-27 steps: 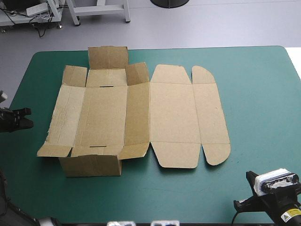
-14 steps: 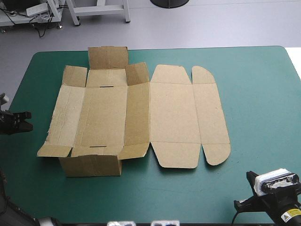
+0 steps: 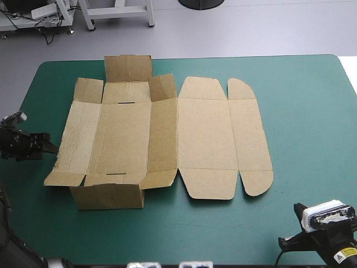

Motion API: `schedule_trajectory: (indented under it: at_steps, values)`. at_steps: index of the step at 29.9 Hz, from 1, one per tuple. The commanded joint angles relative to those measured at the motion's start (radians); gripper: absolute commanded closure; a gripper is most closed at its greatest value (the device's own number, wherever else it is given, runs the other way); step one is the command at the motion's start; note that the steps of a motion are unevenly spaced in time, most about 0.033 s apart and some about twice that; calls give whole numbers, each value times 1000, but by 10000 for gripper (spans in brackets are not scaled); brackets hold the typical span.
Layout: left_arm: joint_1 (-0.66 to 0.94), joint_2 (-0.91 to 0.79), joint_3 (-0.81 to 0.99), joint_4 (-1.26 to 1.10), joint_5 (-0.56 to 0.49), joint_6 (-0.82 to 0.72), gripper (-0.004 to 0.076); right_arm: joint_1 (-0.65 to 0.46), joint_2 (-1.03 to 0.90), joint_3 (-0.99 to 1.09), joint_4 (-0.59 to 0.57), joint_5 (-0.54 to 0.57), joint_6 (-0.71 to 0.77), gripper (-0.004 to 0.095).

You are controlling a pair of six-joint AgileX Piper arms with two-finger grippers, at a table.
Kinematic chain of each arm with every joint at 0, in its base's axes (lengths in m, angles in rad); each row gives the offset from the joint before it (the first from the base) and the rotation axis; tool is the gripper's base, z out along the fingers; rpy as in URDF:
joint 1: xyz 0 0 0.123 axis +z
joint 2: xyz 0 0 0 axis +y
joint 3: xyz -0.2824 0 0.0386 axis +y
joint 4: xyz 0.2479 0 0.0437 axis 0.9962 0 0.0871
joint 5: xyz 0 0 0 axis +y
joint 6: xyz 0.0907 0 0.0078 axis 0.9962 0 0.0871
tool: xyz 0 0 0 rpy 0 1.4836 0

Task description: Fold the box

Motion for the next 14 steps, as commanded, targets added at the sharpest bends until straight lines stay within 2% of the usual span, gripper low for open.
schedule_trajectory:
  at_steps: [1,9,14]
  values:
    - [-50,-29,-30,-27,87,-18,276,-1,14,-24,16,-66,-4,925]
    - [-80,-4,-30,-28,90,-65,281,-1,14,-24,18,-66,-1,925]
    - [-80,-1,-30,-28,90,-74,342,-1,14,-24,20,-66,-1,925]
